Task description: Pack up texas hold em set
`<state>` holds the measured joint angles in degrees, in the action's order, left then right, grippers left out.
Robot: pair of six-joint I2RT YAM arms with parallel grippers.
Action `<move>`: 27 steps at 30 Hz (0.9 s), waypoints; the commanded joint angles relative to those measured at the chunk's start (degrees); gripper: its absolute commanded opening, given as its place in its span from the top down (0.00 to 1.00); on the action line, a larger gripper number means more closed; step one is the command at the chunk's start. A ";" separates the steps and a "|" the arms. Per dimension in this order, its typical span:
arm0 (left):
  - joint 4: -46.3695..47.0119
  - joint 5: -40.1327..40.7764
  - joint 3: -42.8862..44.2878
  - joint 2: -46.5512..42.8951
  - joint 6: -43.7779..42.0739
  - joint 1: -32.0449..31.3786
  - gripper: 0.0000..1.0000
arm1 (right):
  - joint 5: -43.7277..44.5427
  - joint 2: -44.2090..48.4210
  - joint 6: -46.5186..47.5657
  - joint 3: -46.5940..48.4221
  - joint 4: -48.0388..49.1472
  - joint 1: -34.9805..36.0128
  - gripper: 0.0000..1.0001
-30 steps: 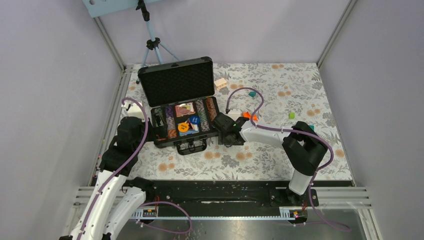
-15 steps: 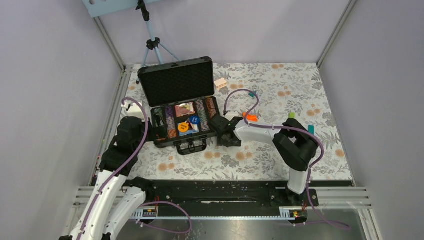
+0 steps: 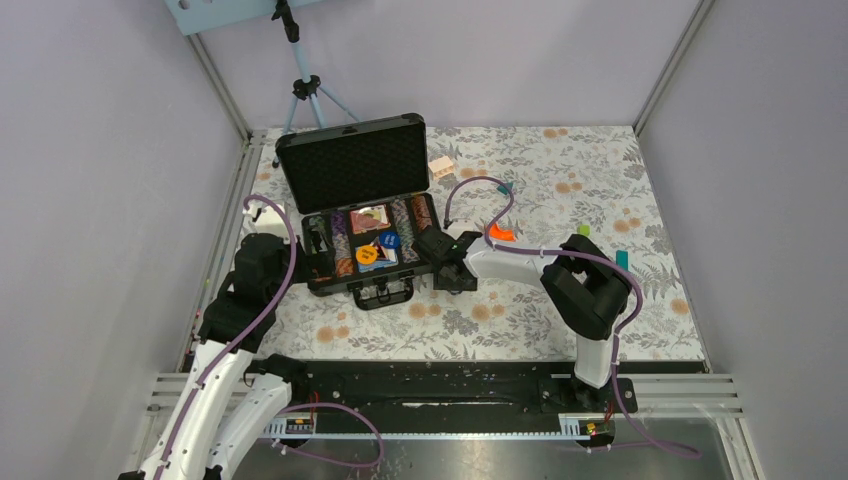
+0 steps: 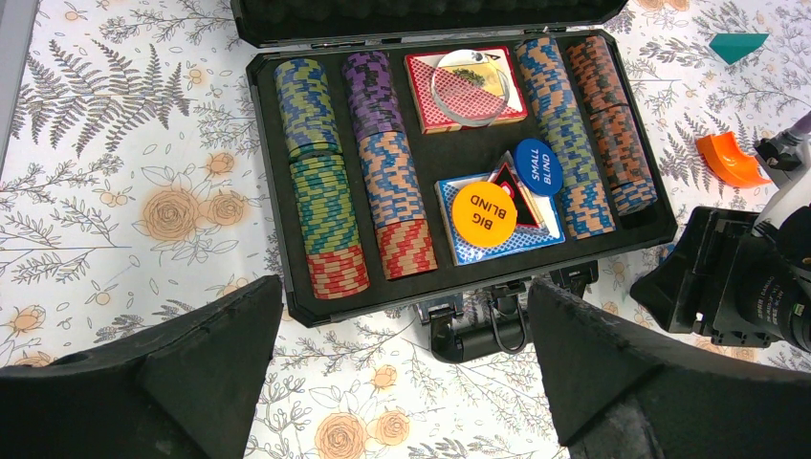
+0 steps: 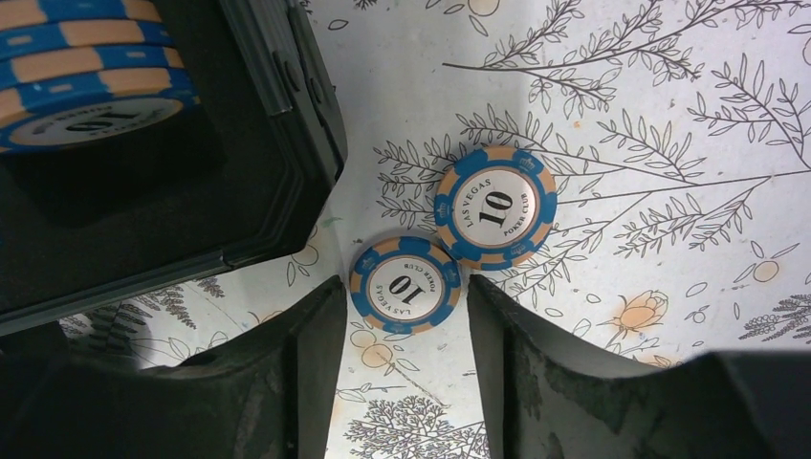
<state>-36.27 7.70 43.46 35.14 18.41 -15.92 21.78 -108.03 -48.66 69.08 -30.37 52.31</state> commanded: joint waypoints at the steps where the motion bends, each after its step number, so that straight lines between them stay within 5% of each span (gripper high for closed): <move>1: 3.05 -0.52 0.04 -0.33 -0.48 -0.20 0.01 | -0.17 0.42 -0.27 -0.51 -1.93 0.60 0.42; 13: 3.04 -0.50 0.04 -0.23 -0.48 -0.24 0.01 | -1.90 -0.62 1.21 -0.28 -2.02 0.94 0.55; 27: 3.05 -0.41 0.09 -0.07 -0.48 -0.24 0.01 | 0.21 5.86 5.75 2.62 -3.47 0.86 0.55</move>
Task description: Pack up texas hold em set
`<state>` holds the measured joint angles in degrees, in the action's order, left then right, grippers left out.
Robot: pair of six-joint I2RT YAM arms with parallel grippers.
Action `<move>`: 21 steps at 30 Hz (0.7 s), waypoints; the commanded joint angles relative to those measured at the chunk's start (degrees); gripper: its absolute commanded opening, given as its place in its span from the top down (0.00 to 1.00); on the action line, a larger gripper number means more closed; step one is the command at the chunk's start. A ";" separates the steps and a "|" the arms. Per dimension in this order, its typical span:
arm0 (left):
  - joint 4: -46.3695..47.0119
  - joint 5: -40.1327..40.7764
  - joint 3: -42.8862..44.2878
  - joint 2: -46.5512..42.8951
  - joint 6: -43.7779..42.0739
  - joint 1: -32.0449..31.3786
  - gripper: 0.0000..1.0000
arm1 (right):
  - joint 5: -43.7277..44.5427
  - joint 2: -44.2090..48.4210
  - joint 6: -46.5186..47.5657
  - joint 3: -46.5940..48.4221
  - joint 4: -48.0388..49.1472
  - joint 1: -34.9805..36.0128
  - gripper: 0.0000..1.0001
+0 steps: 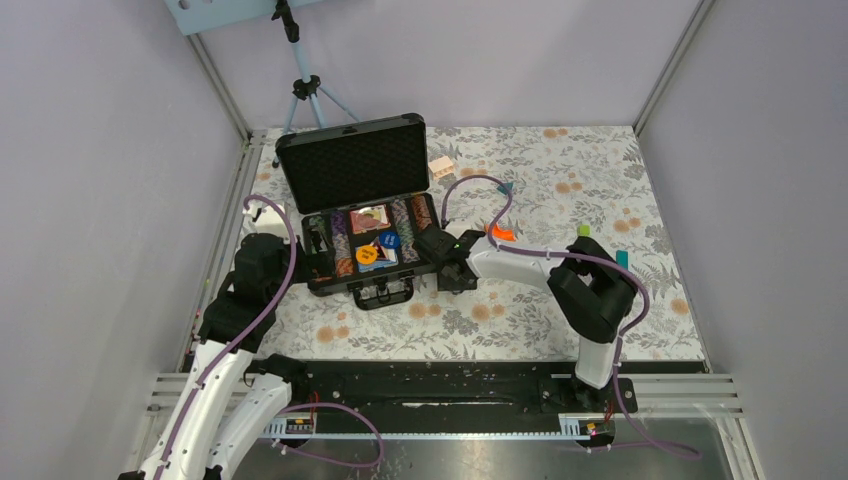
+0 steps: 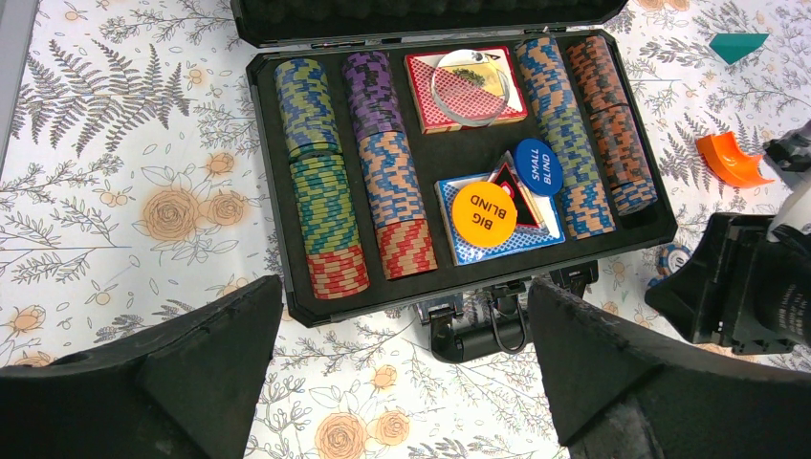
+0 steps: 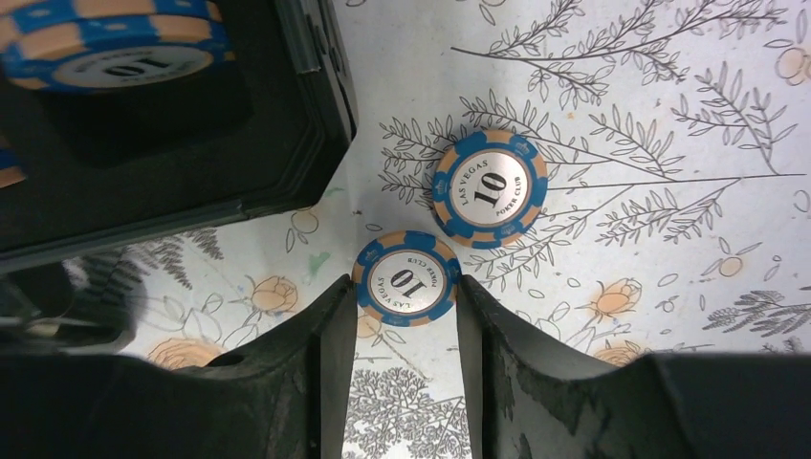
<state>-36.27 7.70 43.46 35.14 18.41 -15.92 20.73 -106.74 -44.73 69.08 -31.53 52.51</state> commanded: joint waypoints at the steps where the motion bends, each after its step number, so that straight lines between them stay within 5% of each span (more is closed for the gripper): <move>1: 3.05 -0.41 0.06 -0.07 -0.48 -0.24 0.01 | 1.29 4.95 2.02 2.91 -2.31 0.66 0.55; 21: 3.05 -0.37 0.05 0.02 -0.48 -0.22 0.01 | 2.38 3.57 5.58 2.49 -3.17 -5.04 0.53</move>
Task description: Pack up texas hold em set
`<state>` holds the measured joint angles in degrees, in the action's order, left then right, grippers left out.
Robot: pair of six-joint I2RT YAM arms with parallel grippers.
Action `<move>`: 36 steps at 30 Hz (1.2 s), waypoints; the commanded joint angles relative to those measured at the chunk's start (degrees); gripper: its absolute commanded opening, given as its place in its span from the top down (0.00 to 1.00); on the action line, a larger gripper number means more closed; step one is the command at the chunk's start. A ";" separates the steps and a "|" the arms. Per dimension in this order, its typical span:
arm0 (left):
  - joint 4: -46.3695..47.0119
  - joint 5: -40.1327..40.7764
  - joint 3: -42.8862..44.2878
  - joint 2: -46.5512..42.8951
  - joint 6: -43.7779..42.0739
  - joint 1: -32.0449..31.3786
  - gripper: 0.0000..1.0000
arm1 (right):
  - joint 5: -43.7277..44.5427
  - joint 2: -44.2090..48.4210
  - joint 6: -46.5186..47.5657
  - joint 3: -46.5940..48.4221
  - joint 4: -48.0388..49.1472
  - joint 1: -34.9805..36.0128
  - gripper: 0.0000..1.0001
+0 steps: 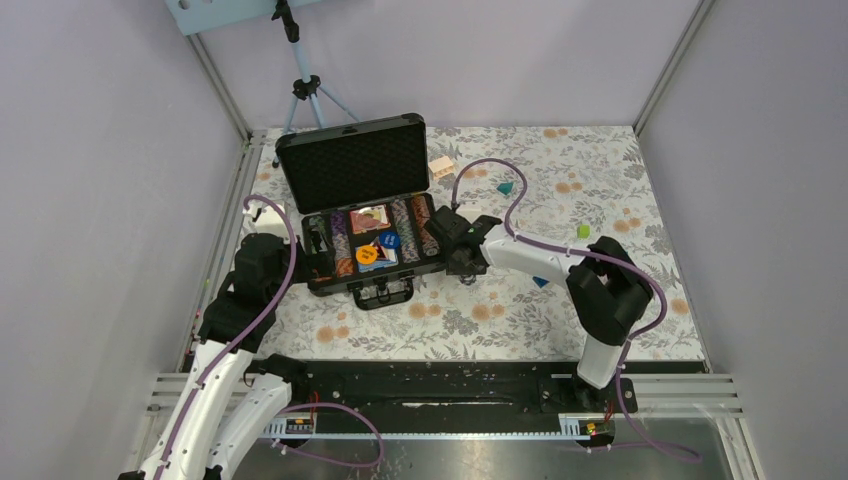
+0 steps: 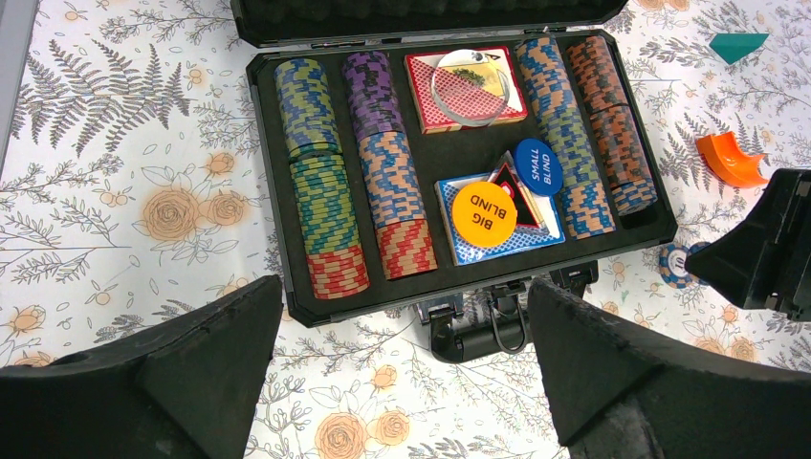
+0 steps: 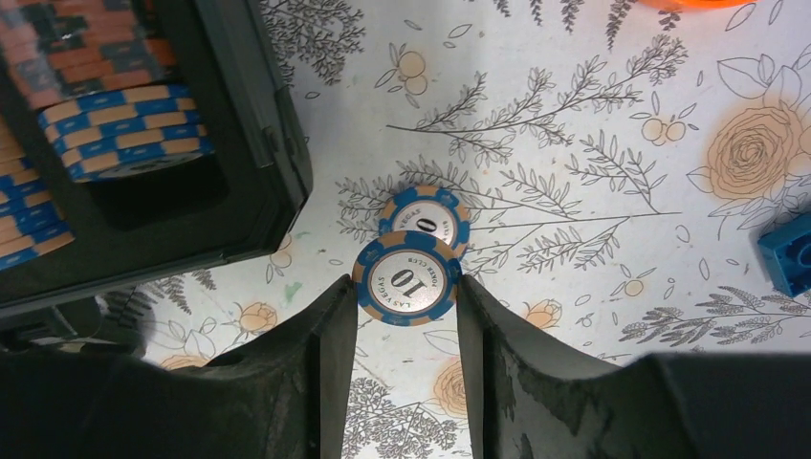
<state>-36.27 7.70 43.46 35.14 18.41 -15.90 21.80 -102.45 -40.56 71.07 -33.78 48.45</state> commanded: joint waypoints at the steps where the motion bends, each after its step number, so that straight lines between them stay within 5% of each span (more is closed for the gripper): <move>1: 3.07 -0.33 0.04 0.02 -0.55 -0.26 0.01 | 1.19 -1.06 1.64 0.62 -0.78 -1.10 0.54; 21: 3.07 -0.24 -0.10 0.02 -0.57 -0.27 0.01 | -0.82 -5.10 1.98 1.17 0.15 -2.47 0.53; 30: 3.10 -0.25 -0.04 0.02 -0.57 -0.23 0.01 | -0.84 -5.31 2.02 0.92 0.19 -2.52 0.33; 36: 3.05 -0.21 0.02 -0.06 -0.59 -0.23 0.01 | -1.88 -5.18 2.84 0.82 0.80 -2.69 0.29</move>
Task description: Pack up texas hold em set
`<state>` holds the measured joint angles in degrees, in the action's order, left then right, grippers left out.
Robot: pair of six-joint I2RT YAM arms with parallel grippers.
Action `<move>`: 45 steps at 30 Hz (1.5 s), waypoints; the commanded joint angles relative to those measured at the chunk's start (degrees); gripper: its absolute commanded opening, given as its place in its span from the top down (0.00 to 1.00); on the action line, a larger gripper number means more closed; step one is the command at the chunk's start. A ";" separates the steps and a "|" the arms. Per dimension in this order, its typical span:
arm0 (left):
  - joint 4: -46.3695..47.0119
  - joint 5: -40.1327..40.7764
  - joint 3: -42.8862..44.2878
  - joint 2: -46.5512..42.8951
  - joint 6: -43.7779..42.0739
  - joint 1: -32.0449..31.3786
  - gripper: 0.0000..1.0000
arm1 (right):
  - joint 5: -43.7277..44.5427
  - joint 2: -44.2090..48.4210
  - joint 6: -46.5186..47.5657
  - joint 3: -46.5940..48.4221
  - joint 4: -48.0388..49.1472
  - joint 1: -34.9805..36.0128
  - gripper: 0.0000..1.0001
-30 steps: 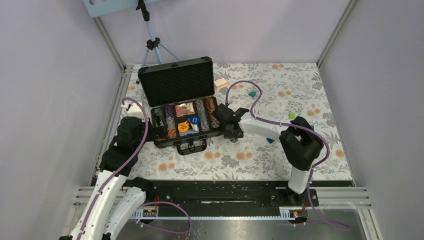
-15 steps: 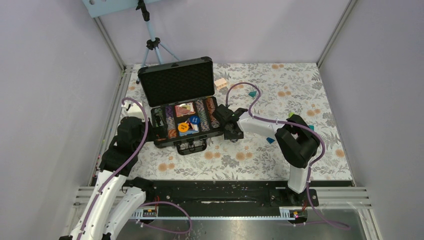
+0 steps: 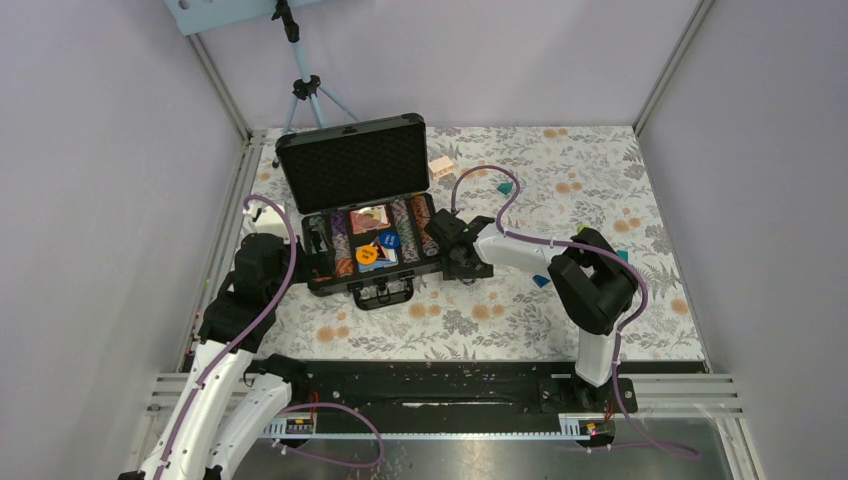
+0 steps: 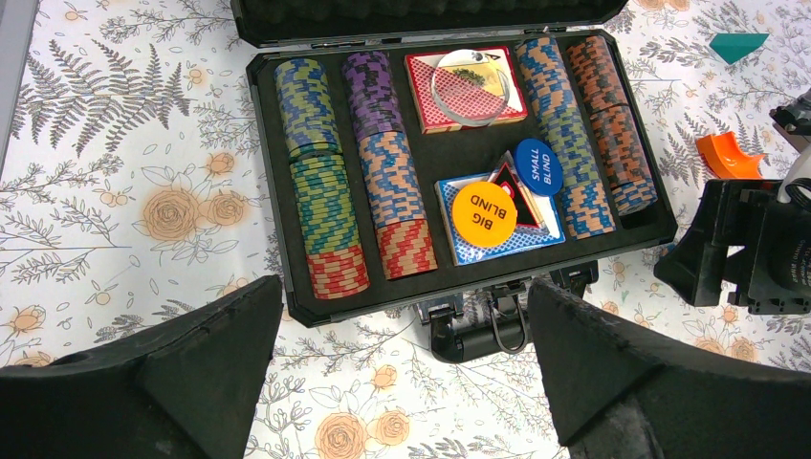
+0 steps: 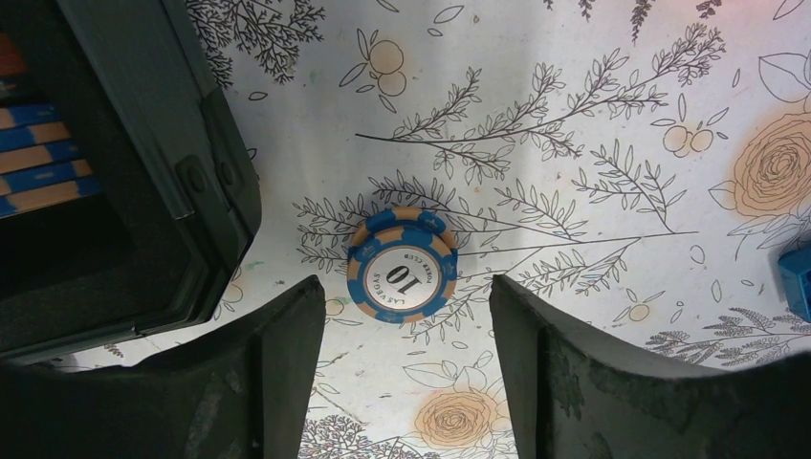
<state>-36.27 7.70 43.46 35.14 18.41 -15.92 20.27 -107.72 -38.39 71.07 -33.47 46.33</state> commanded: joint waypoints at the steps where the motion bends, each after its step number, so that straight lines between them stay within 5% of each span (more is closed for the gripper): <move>1: 3.05 -0.16 -0.03 -0.12 -0.58 -0.23 0.01 | -0.72 -0.08 0.81 0.76 0.65 -0.68 0.30; 18: 3.05 -0.15 -0.07 -0.03 -0.57 -0.25 0.01 | -3.47 -2.96 1.47 0.29 0.82 -1.73 0.44; 28: 3.05 -0.15 0.01 0.02 -0.57 -0.25 0.01 | -3.03 -1.09 1.93 -1.63 -0.34 -1.76 0.38; 42: 3.07 -0.15 0.04 0.02 -0.62 -0.21 0.01 | -3.67 -0.55 1.67 -5.04 1.64 -2.77 0.55; 45: 3.09 -0.37 -0.02 0.11 -0.57 -0.24 0.01 | -3.87 0.26 1.57 -6.49 2.77 -3.17 0.65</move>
<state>-36.27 7.70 43.46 35.14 18.41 -15.92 16.56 -107.53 -37.10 68.27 -28.32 44.45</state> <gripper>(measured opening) 0.991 0.506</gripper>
